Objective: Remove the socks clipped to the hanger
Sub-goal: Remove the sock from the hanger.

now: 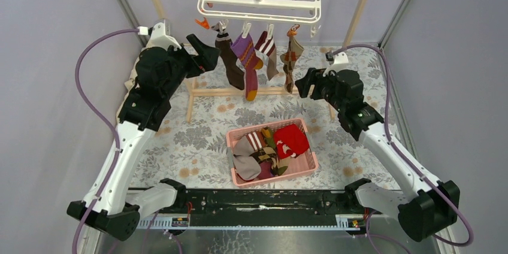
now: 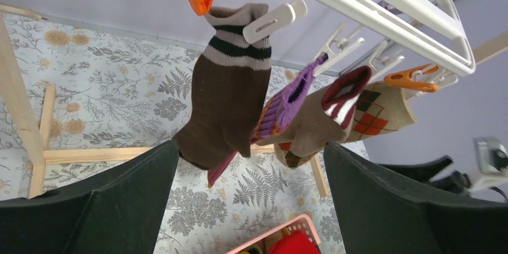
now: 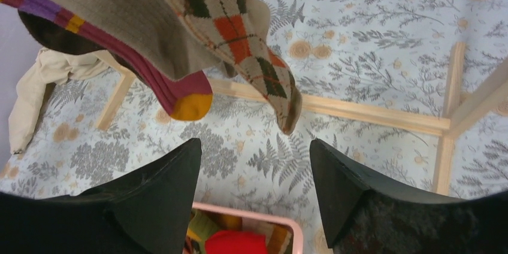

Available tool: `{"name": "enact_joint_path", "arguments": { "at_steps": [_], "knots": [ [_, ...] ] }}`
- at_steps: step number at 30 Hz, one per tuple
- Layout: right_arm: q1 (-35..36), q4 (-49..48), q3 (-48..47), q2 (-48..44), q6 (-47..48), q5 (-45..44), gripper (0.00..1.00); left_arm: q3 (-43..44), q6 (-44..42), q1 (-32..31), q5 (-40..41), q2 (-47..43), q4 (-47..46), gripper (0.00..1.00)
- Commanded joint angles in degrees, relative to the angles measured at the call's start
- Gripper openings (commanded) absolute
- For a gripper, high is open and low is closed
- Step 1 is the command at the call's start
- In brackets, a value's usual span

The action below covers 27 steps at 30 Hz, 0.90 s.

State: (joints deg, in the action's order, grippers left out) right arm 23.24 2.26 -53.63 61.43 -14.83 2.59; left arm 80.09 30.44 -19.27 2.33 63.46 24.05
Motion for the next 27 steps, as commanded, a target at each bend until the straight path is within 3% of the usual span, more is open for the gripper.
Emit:
{"name": "enact_joint_path", "arguments": {
  "at_steps": [1, 7, 12, 21, 27],
  "knots": [
    [-0.30, -15.23, 2.12, 3.72, 0.59, 0.48, 0.73, -2.36, 1.32, -0.31, -1.77, -4.13, -2.17, 0.99],
    [0.40, -27.41, 6.16, 8.36, -1.22, 3.53, 0.69, -6.28, 1.92, -0.38, -2.06, -7.94, -2.23, 0.99],
    [5.42, -33.44, 8.34, 11.88, 0.69, -0.77, 0.68, -8.82, 1.49, -0.33, -3.66, -9.45, -2.22, 0.99],
    [9.51, -31.48, 3.46, 21.62, -1.05, -22.55, 0.66, -12.17, 0.94, -0.31, -5.27, -11.36, -2.17, 0.99],
    [9.48, -34.74, 4.47, 22.99, -0.25, -26.97, 0.64, -14.68, 0.95, -0.33, -5.92, -12.89, -2.17, 0.99]
  ]
}}
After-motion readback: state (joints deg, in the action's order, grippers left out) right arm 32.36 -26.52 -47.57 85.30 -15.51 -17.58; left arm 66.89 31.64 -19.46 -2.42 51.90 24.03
